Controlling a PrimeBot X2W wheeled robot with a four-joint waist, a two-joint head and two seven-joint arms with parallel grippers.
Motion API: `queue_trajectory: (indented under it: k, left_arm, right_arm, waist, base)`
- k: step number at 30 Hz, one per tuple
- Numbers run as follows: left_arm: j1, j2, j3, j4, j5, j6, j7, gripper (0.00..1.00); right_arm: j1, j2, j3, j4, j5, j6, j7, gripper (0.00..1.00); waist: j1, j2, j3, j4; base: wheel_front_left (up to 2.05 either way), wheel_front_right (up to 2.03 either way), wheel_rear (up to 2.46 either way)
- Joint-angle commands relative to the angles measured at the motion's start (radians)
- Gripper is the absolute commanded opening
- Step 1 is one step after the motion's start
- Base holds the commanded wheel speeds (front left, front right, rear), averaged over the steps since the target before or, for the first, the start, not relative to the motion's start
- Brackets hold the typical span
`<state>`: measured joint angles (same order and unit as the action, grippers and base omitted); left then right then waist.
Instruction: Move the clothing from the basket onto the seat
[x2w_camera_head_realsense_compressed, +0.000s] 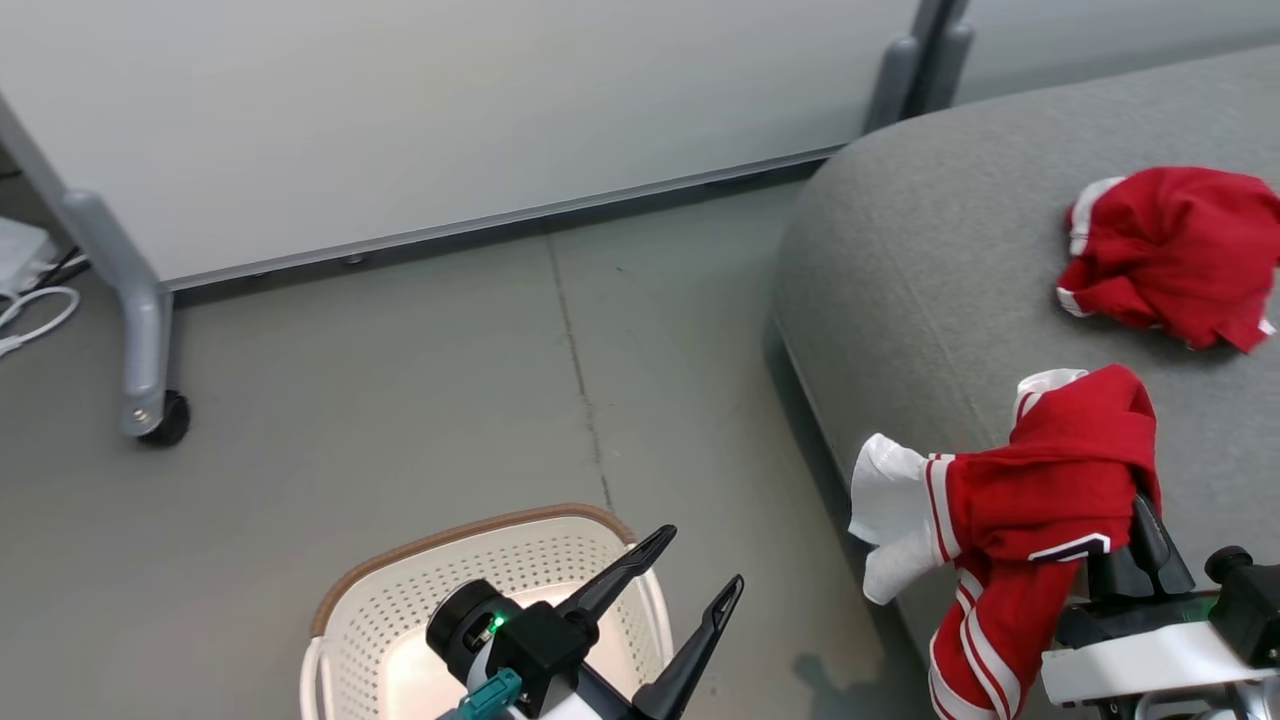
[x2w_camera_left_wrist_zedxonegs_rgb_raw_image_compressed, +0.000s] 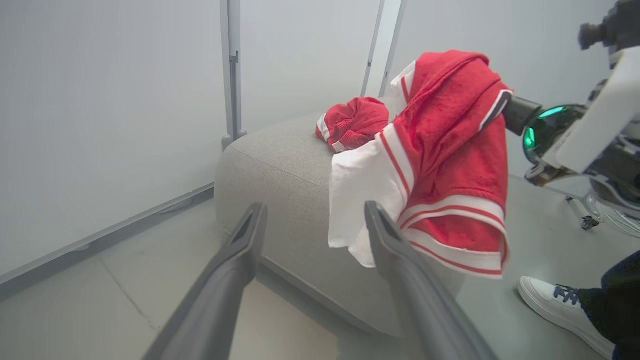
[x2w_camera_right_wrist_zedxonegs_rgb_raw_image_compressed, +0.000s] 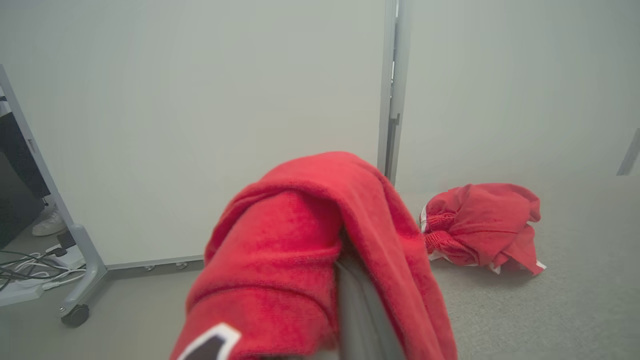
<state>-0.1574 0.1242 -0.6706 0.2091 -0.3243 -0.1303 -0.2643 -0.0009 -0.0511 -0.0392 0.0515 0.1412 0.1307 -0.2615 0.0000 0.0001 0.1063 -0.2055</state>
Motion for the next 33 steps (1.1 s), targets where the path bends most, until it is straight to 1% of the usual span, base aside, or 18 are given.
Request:
queue_trajectory:
  k: [1,11,18,26,33]
  left_arm:
    - [-0.016,0.007,0.001,-0.002,0.006,0.0,0.0,1.0]
    - [-0.026,0.009,-0.01,-0.008,0.009,0.0,0.0,1.0]
    - [-0.037,0.017,-0.029,-0.011,0.015,0.0,0.0,1.0]
    - [-0.041,0.017,-0.046,-0.013,0.014,0.0,0.0,1.0]
    - [-0.044,0.021,-0.066,-0.009,0.012,0.0,0.0,1.0]
  right_arm:
    - [-0.007,-0.004,0.0,-0.002,0.004,0.0,-0.005,0.0]
    - [-0.008,-0.002,0.006,-0.012,0.018,0.0,-0.005,0.0]
    - [-0.001,-0.001,0.009,-0.015,0.041,0.0,-0.005,0.0]
    - [0.003,-0.001,0.001,-0.013,0.063,0.0,-0.005,0.0]
    - [-0.016,-0.001,-0.015,-0.021,0.051,0.0,-0.005,0.0]
  waist:
    - [0.0,-0.0001,0.006,-0.044]
    - [0.0,-0.0001,0.031,-0.185]
    - [0.0,-0.0001,0.044,-0.252]
    - [0.0,-0.0001,0.053,-0.276]
    - [0.0,-0.0001,0.05,-0.261]
  base:
    - [0.0,0.0,0.0]
    - [0.0,0.0,0.0]
    - [0.0,0.0,0.0]
    - [0.0,0.0,0.0]
    - [0.0,0.0,0.0]
